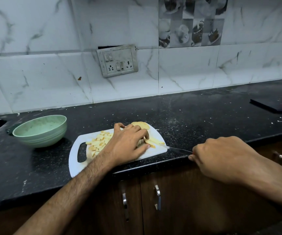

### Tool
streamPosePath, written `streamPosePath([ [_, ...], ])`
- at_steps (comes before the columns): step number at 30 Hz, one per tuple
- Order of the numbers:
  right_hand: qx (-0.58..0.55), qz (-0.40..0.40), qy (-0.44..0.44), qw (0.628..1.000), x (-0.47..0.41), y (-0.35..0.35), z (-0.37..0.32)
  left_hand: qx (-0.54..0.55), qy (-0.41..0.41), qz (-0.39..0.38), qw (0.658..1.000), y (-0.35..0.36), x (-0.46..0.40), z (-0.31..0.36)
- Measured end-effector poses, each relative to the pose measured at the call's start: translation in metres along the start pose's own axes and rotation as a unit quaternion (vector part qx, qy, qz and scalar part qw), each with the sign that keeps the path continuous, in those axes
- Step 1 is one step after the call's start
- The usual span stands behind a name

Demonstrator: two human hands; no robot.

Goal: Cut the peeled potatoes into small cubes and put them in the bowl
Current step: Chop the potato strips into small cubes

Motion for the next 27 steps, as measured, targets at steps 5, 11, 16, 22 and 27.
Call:
streamPosePath([
  [5,-0.001,0.009,-0.003,1.000,-0.009,0.007,-0.001,-0.035,0.018,-0.023,0.999,-0.001,-0.005,0.001],
  [11,-0.019,0.001,0.005,1.000,-0.016,0.008,-0.002,-0.089,0.067,-0.009,0.994,-0.007,-0.012,0.004],
  [16,-0.035,0.004,0.017,0.999,-0.027,0.011,-0.003,-0.077,0.099,0.029,0.992,-0.011,-0.006,0.007],
  [22,-0.072,0.013,0.024,0.997,-0.039,0.020,-0.016,-0.032,0.105,0.037,0.993,-0.015,0.008,0.012],
  [27,-0.116,0.026,0.038,0.992,-0.039,0.021,-0.019,-0.009,0.098,0.074,0.992,-0.011,0.017,0.005],
])
Point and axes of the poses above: each hand's wrist, its own x-axis away from the middle knuckle, its own y-axis out of the palm, z = x × y, the point moved 3 cm from there along -x, towards the middle knuckle, and after that the axes turned 5 degrees about y, right-handed, at the moved point
